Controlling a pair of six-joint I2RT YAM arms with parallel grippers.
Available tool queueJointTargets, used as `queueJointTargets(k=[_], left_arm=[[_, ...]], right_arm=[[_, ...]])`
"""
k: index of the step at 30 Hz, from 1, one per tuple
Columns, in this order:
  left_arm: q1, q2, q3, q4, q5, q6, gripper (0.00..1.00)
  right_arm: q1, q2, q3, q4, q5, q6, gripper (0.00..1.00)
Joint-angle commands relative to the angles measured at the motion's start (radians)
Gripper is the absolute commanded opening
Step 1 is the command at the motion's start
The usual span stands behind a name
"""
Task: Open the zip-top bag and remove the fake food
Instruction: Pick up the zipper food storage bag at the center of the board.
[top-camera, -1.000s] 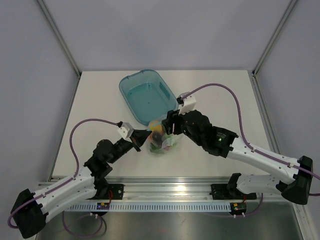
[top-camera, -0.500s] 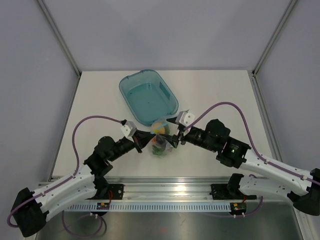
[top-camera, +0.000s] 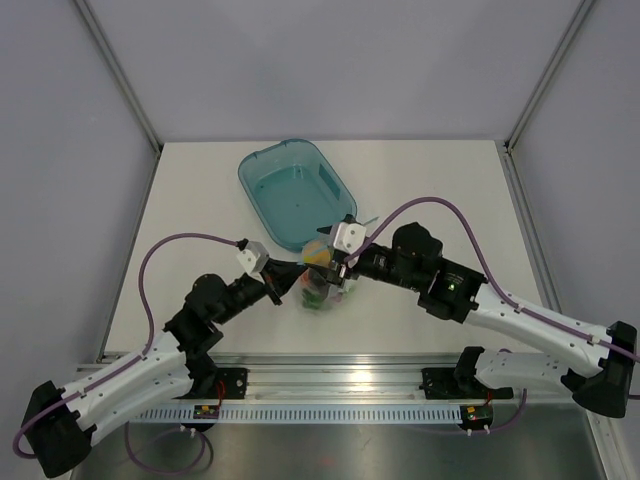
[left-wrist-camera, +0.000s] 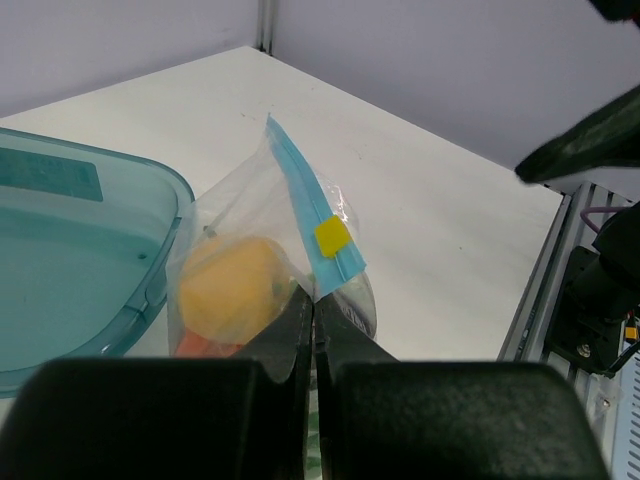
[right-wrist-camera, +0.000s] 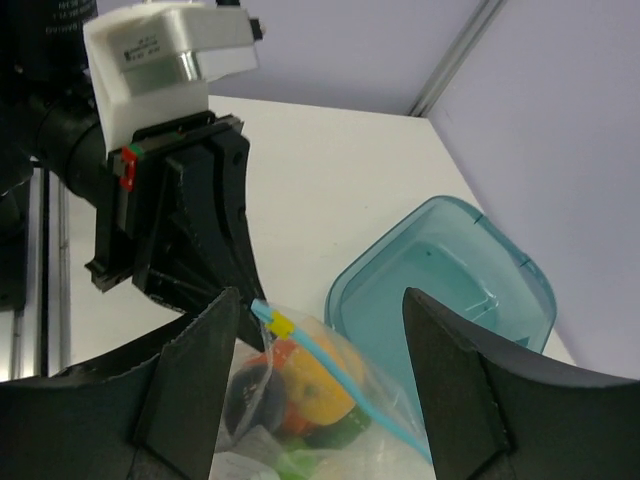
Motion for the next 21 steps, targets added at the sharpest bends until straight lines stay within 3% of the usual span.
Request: queueJointTargets(k=[1,10,16,21], left_arm=[[-0.003,-0.021,0.016,0.056,-0.034,0.002,0.00],[-0.002,-0.025,0.015,0.061,-0.028,-0.002,0.00],[-0.003,-0.018,0.007,0.070,-0.029,-0.003,0.00],[-0.003,-0.010,0.015,0.065,-0.011,-0.003,0.00]], right_arm=[[0.006,0.034,0.101,-0.014,-0.023,-0.105,0.74],[0.006,0.071,0.160,-0.141,0.093,-0.190,0.72],[0.005,-0.044,-0.034,0.018,0.030,-0.231,0.71],[0.005,-0.080,-0.069,0.024,0.023,-0.249,0.62]])
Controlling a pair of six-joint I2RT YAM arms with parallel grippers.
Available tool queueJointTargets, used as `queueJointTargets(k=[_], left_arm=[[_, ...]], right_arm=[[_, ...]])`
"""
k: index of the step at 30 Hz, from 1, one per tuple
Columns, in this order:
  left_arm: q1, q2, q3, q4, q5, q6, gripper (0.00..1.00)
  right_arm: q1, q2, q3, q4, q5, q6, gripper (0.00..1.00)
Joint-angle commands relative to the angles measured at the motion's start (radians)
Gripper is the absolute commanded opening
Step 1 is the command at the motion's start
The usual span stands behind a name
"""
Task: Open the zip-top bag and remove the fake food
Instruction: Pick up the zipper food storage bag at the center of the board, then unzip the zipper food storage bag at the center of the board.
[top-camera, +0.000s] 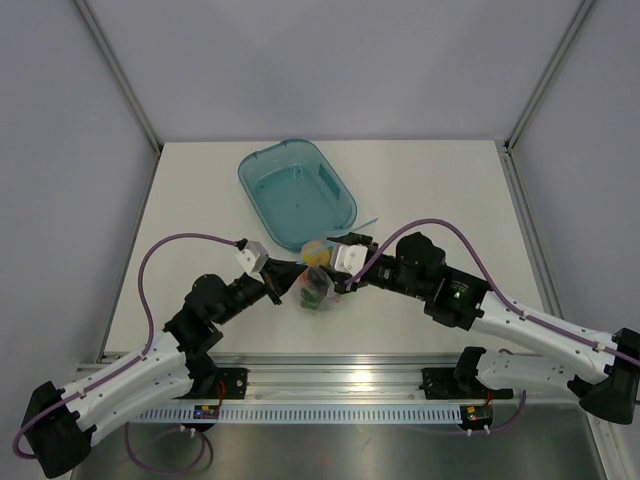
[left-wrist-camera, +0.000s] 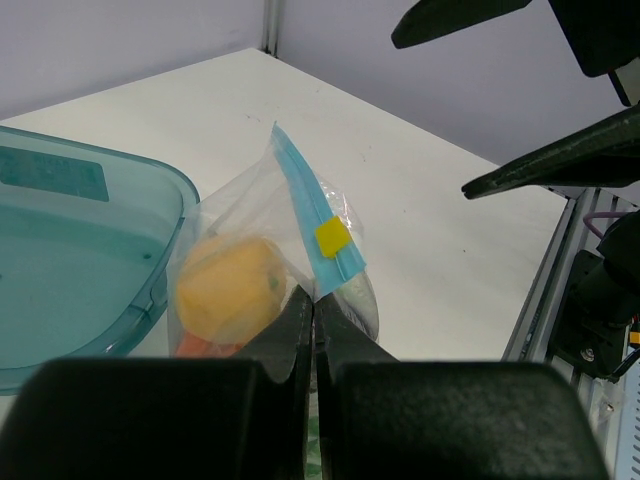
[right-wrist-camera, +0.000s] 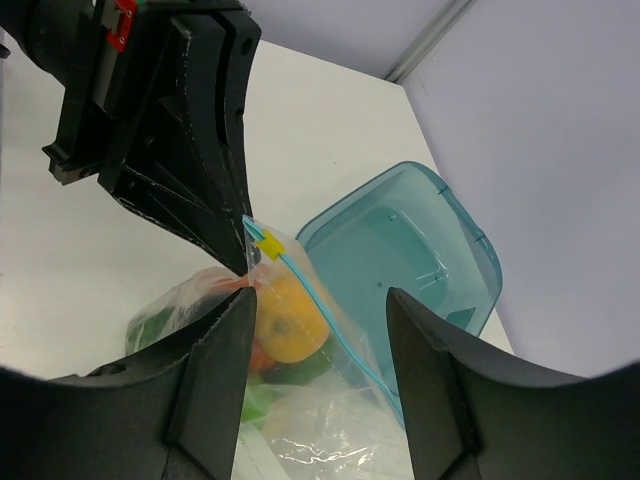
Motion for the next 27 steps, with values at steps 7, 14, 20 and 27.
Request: queueJointTargets(k=[7,14,20,27], left_arm=[[-0.002,-0.008,0.007,0.071,0.008,0.000,0.00],[-0.003,0.018,0.027,0.062,0.042,0.008,0.00],[-0.003,0.029,0.030,0.062,0.052,0.008,0.00],[-0.003,0.026,0.030,0.062,0.051,0.008,0.00]], right_arm=[[0.006,0.005,-0.043,0.110,-0.026,-0.097,0.61],[0.005,0.068,-0.040,0.159,-0.006,-0.156,0.52],[0.006,0.093,-0.020,0.133,-0.018,-0.157,0.50],[0.005,0.127,0.003,0.104,-0.037,-0.164,0.48]])
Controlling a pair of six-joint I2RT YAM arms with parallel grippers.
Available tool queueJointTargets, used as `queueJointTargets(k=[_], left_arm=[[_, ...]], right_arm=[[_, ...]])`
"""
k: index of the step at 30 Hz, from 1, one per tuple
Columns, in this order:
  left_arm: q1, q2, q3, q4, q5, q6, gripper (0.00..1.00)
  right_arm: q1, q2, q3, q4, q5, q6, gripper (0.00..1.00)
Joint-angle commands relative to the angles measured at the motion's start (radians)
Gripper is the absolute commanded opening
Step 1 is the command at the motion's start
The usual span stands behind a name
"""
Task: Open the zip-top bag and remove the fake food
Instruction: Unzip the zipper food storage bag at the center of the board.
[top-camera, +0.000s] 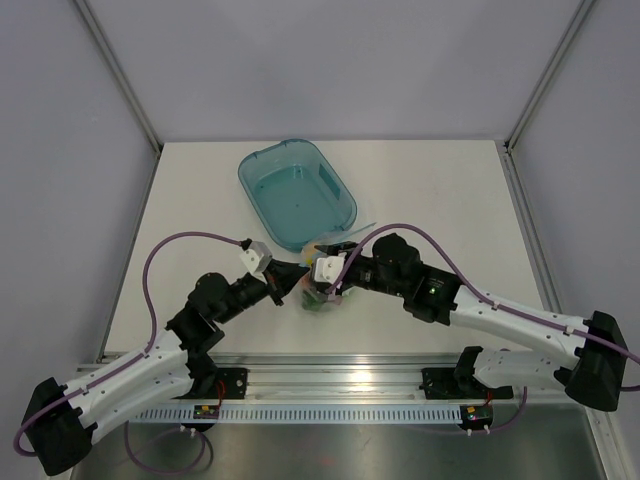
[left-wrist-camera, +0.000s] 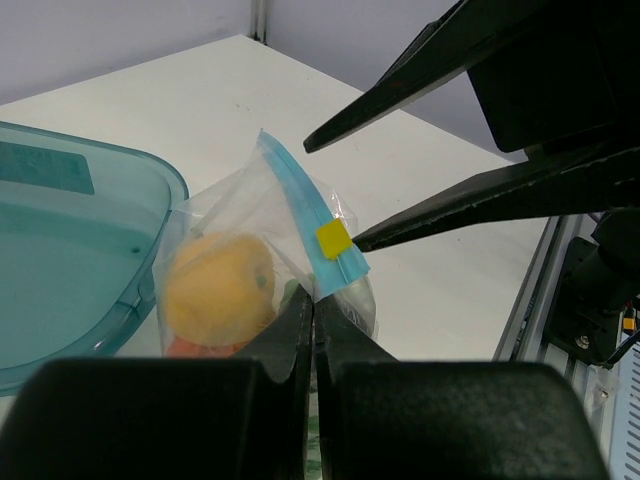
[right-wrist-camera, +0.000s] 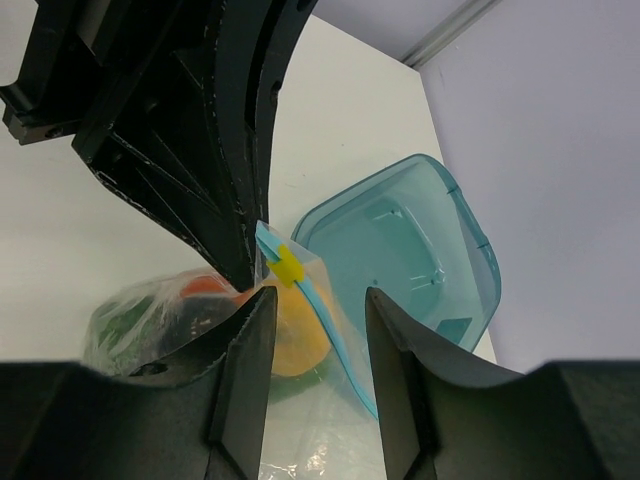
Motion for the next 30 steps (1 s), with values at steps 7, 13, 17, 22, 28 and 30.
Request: queueJointTargets(k=[7,13,17,22,28,30], left_arm=[[-0.003,-0.001,0.030,0.056,0.022,0.007,0.00],[-0.003,0.002,0.030,0.055,0.021,0.007,0.00],[-0.003,0.004,0.031,0.055,0.021,0.007,0.00],[-0.003,0.004,0.031,0.055,0.021,0.007,0.00],[-0.005,-0.001,0.031,0.055,0.027,0.007,0.00],[-0.003,-0.010,0.030,0.058,0.028,0.007,0.00]], right_arm=[[0.006,0.048,0.068,0.006,-0.047,-0.016,0.45],[0.014,0.051,0.070,0.010,-0.061,-0.011,0.43],[0.018,0.059,0.079,-0.002,-0.061,-0.011,0.38],[0.024,0.068,0.087,-0.010,-0.064,-0.010,0.29],[0.024,0.068,0.085,-0.010,-0.052,-0.011,0.22],[0.024,0.068,0.084,-0.010,-0.048,-0.013,0.19]])
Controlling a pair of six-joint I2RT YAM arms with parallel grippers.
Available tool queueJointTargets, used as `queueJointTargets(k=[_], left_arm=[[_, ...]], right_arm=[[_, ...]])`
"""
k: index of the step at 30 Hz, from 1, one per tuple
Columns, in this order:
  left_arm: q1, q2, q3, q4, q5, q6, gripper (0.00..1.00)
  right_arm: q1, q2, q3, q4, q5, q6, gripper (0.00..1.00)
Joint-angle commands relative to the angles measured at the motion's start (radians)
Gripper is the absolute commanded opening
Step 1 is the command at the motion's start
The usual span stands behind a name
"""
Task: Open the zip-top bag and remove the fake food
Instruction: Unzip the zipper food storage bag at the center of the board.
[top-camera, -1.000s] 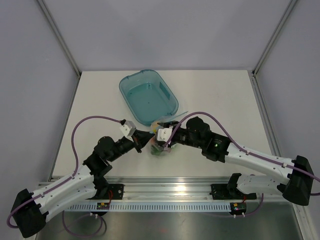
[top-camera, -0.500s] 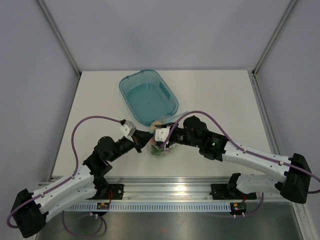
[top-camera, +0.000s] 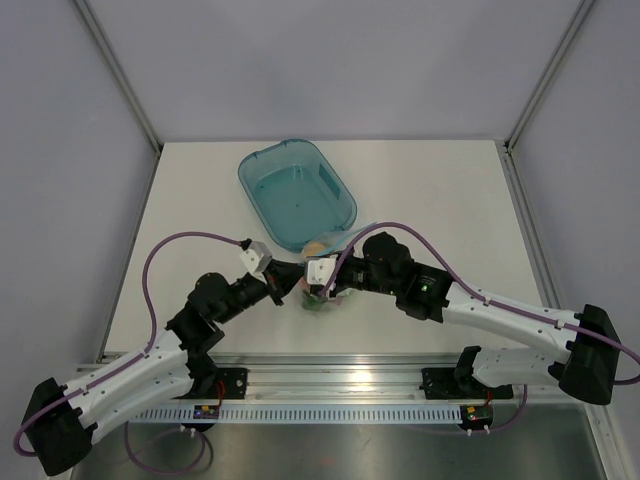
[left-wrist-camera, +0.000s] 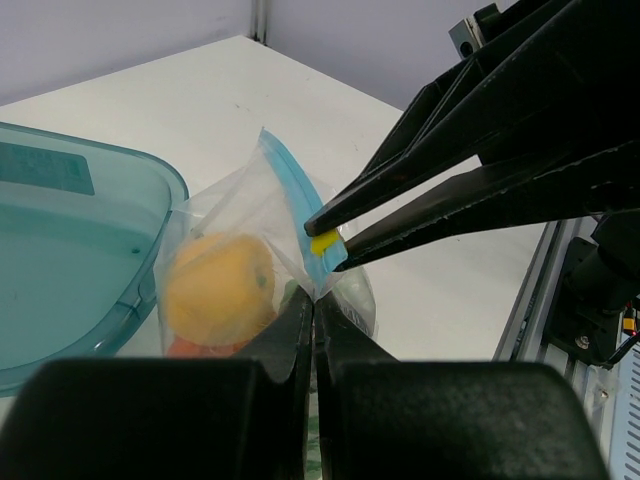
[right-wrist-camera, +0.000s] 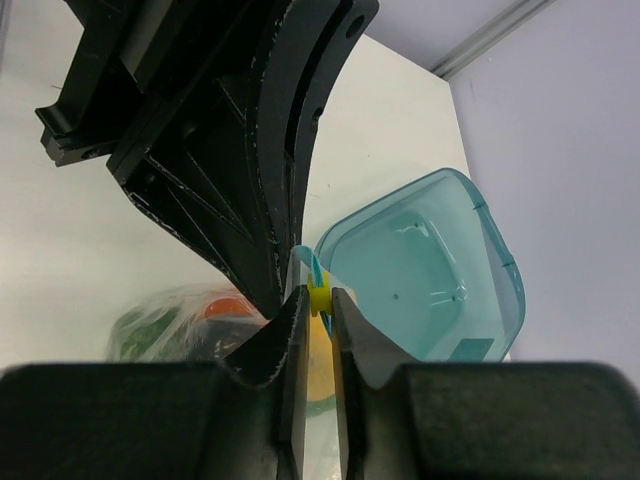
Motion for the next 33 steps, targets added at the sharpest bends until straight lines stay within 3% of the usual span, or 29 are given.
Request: queueJointTargets(k=[1,2,4,26,33], left_arm=[[-0.003,-0.017,0.028,0.057,0.031,0.007,0.00],[-0.003,-0.020,0.027,0.057,0.031,0.009,0.00],[-0.003,-0.031,0.021,0.059,0.031,0.007,0.00],[-0.005,-0.238,-0.056,0.089,0.020,0.026,0.00],[-0.003,-0.329,-0.085,0.033,-0.147,0.017,0.00]], right_arm=[[0.008,0.002,0.041,0.007,-0.006,-0.010,0.17],[0.010,0.001,0.039,0.006,-0.008,-0.012,0.07],[0.010,0.004,0.036,0.018,0.000,-0.003,0.00],[0.008,0.015,0.029,-0.005,0.227,0.032,0.00],[0.007,0.008,0.052,-0.117,0.244,0.066,0.00]])
